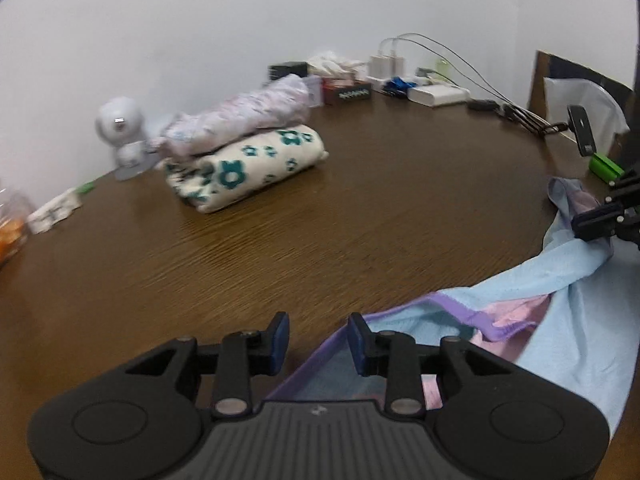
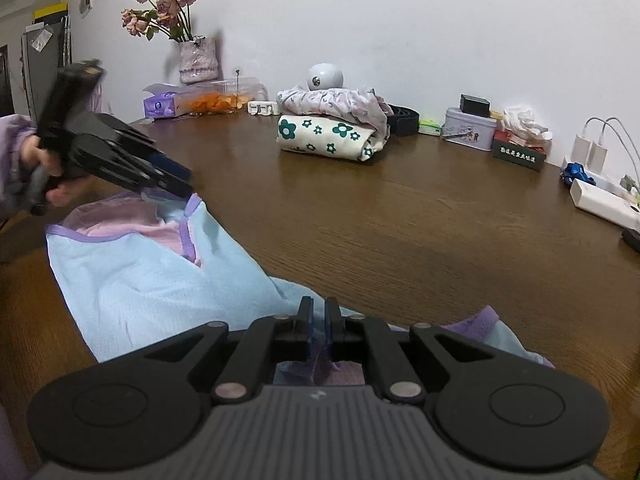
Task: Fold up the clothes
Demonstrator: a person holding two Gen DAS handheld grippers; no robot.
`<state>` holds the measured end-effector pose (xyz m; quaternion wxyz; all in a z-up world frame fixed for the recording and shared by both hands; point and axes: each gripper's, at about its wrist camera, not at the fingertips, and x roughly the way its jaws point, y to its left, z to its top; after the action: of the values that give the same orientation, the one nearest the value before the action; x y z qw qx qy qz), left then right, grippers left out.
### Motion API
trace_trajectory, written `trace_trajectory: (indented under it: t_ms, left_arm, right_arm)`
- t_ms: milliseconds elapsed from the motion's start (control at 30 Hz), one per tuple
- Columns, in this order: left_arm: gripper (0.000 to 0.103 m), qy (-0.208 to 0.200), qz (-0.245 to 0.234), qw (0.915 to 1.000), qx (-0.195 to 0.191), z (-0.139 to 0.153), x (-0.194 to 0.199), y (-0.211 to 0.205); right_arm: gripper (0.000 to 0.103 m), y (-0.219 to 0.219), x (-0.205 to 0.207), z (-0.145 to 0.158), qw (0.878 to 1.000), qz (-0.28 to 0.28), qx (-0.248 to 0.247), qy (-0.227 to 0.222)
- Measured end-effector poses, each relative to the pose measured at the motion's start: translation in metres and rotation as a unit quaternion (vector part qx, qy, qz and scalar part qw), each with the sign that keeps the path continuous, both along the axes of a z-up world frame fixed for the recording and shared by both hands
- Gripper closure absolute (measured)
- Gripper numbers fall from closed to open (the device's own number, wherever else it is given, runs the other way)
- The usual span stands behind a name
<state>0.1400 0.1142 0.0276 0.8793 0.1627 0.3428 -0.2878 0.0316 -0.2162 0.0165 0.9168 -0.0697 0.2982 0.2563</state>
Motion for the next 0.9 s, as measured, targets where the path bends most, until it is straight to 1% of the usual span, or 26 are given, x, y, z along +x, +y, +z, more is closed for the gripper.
trace_trajectory:
  t_ms: [33,67,133,267,333,400,467,500,533,567,600,667,700,733,767,833,867,900]
  left_arm:
    - [0.089,0.004,-0.014,0.9999,-0.002,-0.002,0.001,-0.003]
    - [0.102,0.008,-0.029,0.9995,-0.003,-0.005,0.001,-0.006]
    - [0.103,0.002,-0.052,0.9986,-0.005,-0.007,-0.004,-0.01]
    - [0.103,-0.035,-0.036,0.9986,-0.014,0.001,-0.017,-0.008]
    - [0.103,-0.068,-0.034,0.9969,-0.021,0.011,-0.03,-0.007]
    - [0.103,-0.107,-0.033,0.9933,-0.029,0.023,-0.048,-0.005]
    - [0.103,-0.137,-0.034,0.9891,-0.041,0.032,-0.073,-0.005]
    - [0.103,-0.155,-0.03,0.9866,-0.04,0.034,-0.089,-0.006]
    - [0.103,-0.172,-0.027,0.9842,-0.031,0.034,-0.106,-0.007]
    - [0.103,-0.18,-0.027,0.9831,-0.017,0.03,-0.121,-0.009]
    - [0.103,-0.184,-0.026,0.9826,-0.003,0.023,-0.136,-0.01]
    - [0.103,-0.183,-0.026,0.9825,0.023,0.007,-0.161,-0.011]
    - [0.103,-0.173,-0.025,0.984,0.032,-0.004,-0.17,-0.011]
    - [0.103,-0.17,-0.024,0.9842,0.045,-0.014,-0.176,-0.01]
    - [0.103,-0.17,-0.022,0.9834,0.059,-0.022,-0.18,-0.008]
    - [0.103,-0.173,-0.014,0.9811,0.084,-0.036,-0.185,-0.005]
    - [0.101,-0.168,-0.008,0.9819,0.086,-0.035,-0.184,-0.001]
    - [0.095,-0.157,-0.005,0.9842,0.082,-0.033,-0.18,0.005]
  right_arm:
    - [0.098,0.001,0.001,0.0,1.0,0.001,0.001,0.001]
    - [0.098,0.002,0.002,0.0,1.0,0.002,0.001,0.001]
    - [0.098,0.004,0.006,-0.002,1.0,-0.001,0.003,0.006]
    - [0.099,0.004,0.014,-0.002,1.0,-0.012,0.009,0.007]
    - [0.1,0.003,0.012,0.002,1.0,-0.018,0.015,-0.006]
    - [0.1,0.002,0.006,0.007,1.0,-0.008,0.021,-0.018]
    - [0.1,0.0,0.0,0.013,0.999,0.003,0.027,-0.03]
    - [0.1,0.0,-0.005,0.015,0.999,0.015,0.028,-0.038]
    - [0.098,0.001,-0.01,0.018,0.998,0.03,0.028,-0.047]
    - [0.097,0.003,-0.016,0.019,0.997,0.057,0.024,-0.052]
    - [0.095,0.006,-0.023,0.021,0.995,0.084,0.02,-0.057]
    - [0.077,0.016,-0.029,0.024,0.992,0.108,0.005,-0.066]
    - [0.063,0.022,-0.03,0.025,0.991,0.116,0.0,-0.069]
    - [0.06,0.028,-0.03,0.027,0.99,0.123,-0.005,-0.072]
    - [0.06,0.036,-0.027,0.028,0.989,0.133,-0.01,-0.072]
    - [0.055,0.059,-0.014,0.031,0.984,0.164,-0.026,-0.067]
    - [0.054,0.073,-0.007,0.031,0.98,0.185,-0.037,-0.065]
    - [0.054,0.087,0.0,0.031,0.975,0.206,-0.048,-0.063]
